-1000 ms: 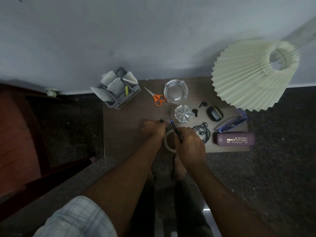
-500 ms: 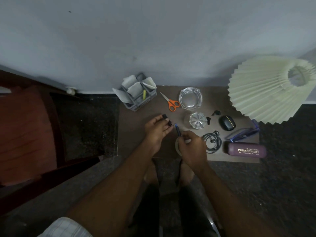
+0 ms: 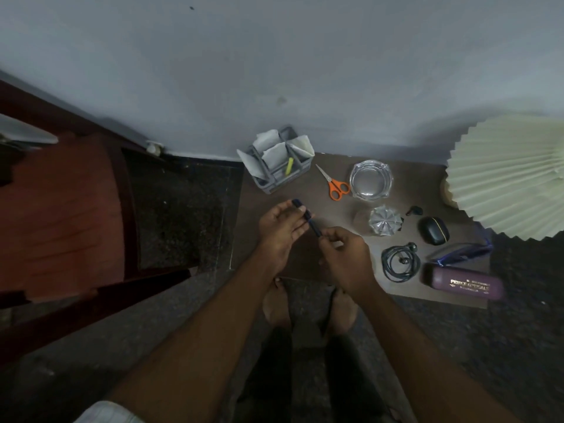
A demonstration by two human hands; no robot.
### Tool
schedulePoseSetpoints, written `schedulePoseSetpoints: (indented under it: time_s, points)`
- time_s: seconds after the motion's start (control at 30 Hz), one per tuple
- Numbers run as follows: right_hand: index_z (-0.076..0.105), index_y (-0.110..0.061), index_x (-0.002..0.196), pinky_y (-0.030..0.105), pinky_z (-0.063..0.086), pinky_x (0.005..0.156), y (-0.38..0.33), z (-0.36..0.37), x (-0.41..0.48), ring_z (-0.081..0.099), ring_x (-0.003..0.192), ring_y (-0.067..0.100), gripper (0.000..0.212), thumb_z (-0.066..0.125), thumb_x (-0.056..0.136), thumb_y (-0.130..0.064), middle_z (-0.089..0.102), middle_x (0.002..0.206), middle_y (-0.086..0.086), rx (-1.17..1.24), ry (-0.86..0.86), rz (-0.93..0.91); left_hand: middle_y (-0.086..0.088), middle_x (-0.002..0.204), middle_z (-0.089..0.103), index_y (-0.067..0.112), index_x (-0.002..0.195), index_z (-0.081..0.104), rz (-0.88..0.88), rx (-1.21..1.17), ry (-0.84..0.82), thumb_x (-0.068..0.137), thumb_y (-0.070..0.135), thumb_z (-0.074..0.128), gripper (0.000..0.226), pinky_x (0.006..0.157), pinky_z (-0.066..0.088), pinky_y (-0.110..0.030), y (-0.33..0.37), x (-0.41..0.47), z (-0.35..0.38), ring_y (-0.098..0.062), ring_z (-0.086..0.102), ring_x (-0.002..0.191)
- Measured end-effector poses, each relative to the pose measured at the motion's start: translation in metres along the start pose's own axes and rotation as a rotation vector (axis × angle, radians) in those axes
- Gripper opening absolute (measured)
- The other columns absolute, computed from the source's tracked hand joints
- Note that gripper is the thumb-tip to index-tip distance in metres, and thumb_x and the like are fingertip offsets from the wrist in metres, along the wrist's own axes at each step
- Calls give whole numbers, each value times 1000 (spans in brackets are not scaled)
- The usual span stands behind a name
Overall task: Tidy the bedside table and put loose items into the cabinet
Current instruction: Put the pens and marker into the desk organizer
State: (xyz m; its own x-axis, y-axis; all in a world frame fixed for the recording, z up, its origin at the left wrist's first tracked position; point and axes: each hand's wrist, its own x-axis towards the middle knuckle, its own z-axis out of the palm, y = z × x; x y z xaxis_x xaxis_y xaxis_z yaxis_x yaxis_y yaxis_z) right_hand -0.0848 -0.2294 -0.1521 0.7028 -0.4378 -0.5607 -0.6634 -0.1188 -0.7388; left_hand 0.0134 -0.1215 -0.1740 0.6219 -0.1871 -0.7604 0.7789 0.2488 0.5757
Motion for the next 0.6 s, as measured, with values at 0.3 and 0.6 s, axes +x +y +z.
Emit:
schedulePoseSetpoints:
  time_s: [0.3, 0.6]
  points:
    - [69, -14, 79, 15, 35, 38, -31, 17, 20, 46, 39, 4, 26, 55, 97, -1, 58, 56, -1, 319, -116, 99, -14, 99, 69, 1, 119, 62, 36, 158, -7, 91, 4, 66, 28, 72, 58, -25, 14, -3, -9, -18, 68, 81]
    - [59, -24, 70, 20, 25, 42, -69, 30, 45, 36, 41, 12, 59, 48, 82, -81, 44, 56, -1, 228, -332, 362, -11, 90, 76, 10, 99, 73, 55, 218, -122, 85, 4, 73, 15, 83, 59, -37, 17, -1, -29, -21, 71, 77]
